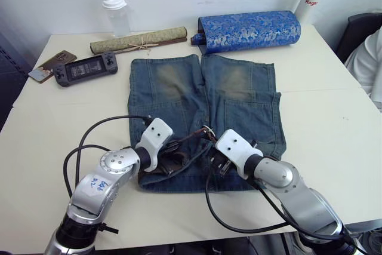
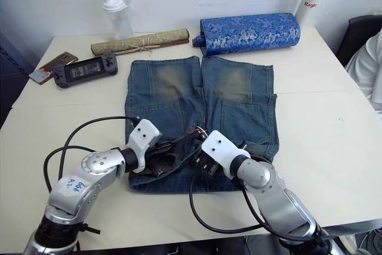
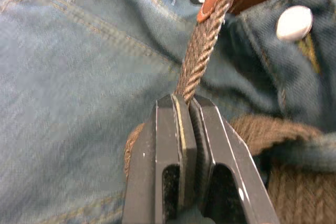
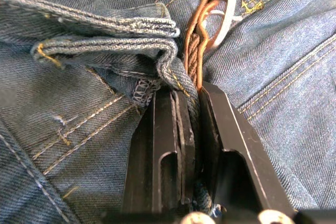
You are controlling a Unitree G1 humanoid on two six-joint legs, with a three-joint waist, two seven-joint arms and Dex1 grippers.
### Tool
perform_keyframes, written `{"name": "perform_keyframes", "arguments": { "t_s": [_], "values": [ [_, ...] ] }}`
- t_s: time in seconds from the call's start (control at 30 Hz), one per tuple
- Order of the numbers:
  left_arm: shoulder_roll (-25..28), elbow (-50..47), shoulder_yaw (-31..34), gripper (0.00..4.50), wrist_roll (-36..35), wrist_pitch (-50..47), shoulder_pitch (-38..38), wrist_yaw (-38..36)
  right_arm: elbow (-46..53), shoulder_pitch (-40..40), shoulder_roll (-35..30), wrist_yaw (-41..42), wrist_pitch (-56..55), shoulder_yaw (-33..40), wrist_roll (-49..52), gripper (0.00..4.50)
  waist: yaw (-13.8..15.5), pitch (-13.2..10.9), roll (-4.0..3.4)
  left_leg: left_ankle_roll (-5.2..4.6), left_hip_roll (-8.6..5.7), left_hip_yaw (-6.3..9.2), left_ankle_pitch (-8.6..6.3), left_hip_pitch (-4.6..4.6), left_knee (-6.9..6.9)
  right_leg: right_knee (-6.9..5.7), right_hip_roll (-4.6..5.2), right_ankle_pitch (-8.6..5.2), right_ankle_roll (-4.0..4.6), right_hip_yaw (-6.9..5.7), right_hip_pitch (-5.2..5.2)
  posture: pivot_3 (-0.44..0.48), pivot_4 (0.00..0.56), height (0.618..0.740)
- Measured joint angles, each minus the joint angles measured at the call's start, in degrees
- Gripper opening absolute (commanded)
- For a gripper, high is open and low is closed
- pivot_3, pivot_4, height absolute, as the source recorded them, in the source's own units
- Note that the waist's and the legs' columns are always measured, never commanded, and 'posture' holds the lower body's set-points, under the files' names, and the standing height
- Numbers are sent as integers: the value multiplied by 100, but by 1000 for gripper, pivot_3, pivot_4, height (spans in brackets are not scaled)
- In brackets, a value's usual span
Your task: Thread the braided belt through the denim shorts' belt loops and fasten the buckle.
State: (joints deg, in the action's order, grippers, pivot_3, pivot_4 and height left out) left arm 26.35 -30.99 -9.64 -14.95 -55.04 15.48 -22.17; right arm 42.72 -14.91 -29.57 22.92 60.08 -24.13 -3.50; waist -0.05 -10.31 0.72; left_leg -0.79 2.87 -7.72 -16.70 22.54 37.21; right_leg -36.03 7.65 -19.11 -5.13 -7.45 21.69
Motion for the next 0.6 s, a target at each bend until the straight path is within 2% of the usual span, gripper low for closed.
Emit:
{"name": "perform_keyframes", "arguments": {
  "t_s": [0.33,0.6],
  "values": [
    [309,-18,-180,0,100,24,-11,-116,0,-22,242,-53,138,134,91,82,-11,0,0,1,3,0,0,-1,-2,0,-1,0,0,1,0,0,150,717],
    [145,-3,85,0,75,-130,76,26,148,-29,558,-59,246,591,386,82,-8,0,0,1,1,1,0,5,-2,1,-1,0,0,1,5,0,150,717]
  ]
}}
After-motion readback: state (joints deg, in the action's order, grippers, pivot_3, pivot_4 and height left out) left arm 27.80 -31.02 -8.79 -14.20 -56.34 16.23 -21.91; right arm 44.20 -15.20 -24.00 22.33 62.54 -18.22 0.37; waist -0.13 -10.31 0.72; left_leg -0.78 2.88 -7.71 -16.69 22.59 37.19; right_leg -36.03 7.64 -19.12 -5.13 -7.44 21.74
